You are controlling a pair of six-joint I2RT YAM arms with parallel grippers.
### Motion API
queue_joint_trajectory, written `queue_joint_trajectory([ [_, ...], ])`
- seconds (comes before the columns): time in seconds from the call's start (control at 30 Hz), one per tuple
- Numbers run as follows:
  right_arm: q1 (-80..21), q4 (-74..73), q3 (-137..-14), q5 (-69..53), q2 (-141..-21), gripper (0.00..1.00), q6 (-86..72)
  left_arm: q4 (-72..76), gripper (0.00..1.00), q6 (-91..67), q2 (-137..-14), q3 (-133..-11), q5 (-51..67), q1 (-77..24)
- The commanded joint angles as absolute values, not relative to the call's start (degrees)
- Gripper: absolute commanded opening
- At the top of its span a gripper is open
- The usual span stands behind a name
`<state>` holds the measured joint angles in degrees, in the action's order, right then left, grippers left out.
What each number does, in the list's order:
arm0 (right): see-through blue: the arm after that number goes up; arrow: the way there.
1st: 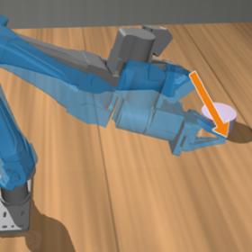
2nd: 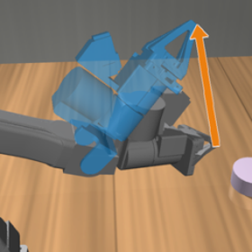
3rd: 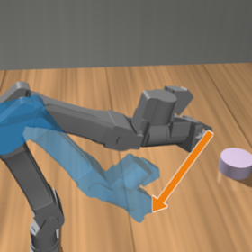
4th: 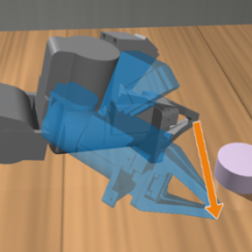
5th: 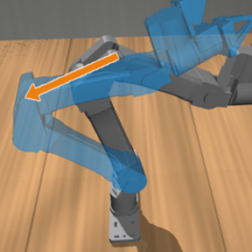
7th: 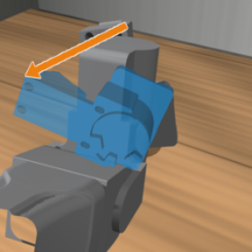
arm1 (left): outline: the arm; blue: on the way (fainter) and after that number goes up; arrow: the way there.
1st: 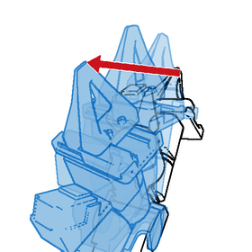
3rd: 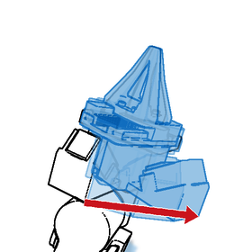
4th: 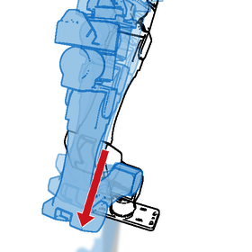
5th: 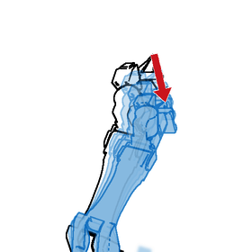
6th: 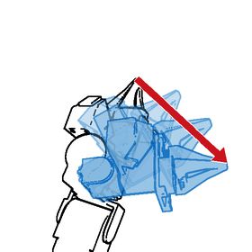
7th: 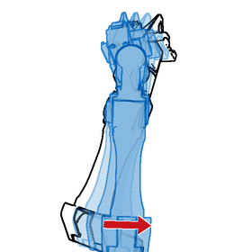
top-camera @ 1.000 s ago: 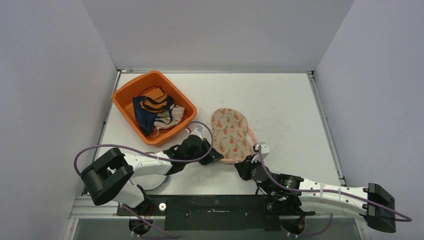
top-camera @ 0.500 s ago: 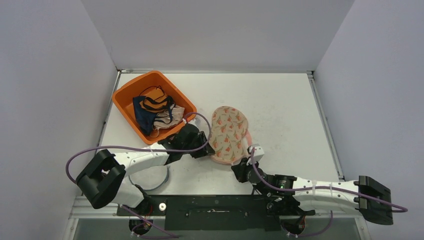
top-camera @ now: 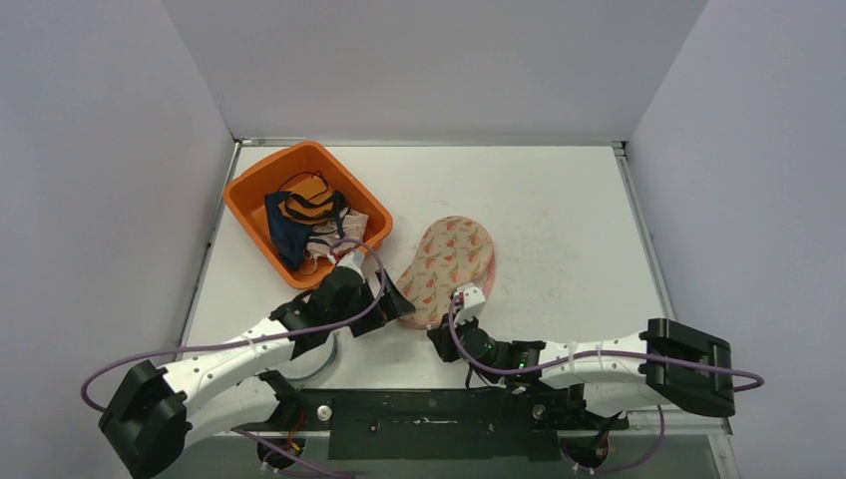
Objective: Unzip the laundry bag and remove the bra
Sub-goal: Unzip the laundry bag at the center of the board.
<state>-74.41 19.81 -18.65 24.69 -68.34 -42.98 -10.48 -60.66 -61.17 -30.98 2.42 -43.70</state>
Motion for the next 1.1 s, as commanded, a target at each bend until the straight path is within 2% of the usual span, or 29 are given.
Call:
queue_joint_trajectory([
  [0.0, -74.6, 29.2, -24.2, 21.3, -73.9, 0.05, -39.6, -9.4, 0.98, -68.6, -54.4, -24.3, 4.3, -44.6],
  [0.17, -73.9, 32.1, -26.3, 18.8, -78.6, 0.05, -38.6, -3.2, 0.96, -75.3, -52.2, -20.2, 5.3, -45.4],
  [0.33, -73.9, 35.6, -26.0, 16.8, -80.1, 0.05, -38.1, 3.5, 0.96, -79.3, -55.9, -19.4, 3.0, -45.6],
  [0.43, -74.0, 36.2, -25.7, 16.0, -80.3, 0.05, -38.5, 5.7, 1.0, -80.8, -58.5, -19.4, 1.0, -45.5],
  [0.5, -74.2, 36.3, -25.4, 15.7, -80.1, 0.05, -38.5, 7.6, 0.89, -81.4, -60.4, -19.3, 0.5, -45.5],
  [0.73, -74.5, 33.9, -23.8, 16.4, -76.6, 0.05, -38.5, 8.8, 0.37, -81.0, -63.6, -19.6, -0.8, -44.3],
  [0.9, -74.6, 30.7, -21.4, 18.2, -72.2, 0.05, -39.1, 6.6, 0.09, -78.9, -62.6, -20.7, -1.4, -43.1],
  [0.97, -74.5, 28.7, -20.5, 19.5, -70.3, 0.05, -39.5, 5.5, 0.0, -77.5, -62.5, -21.9, -1.5, -42.8],
  [1.07, -74.4, 24.6, -19.1, 22.5, -66.9, 0.05, -40.5, 4.2, 0.0, -75.6, -62.5, -23.0, -1.5, -42.5],
])
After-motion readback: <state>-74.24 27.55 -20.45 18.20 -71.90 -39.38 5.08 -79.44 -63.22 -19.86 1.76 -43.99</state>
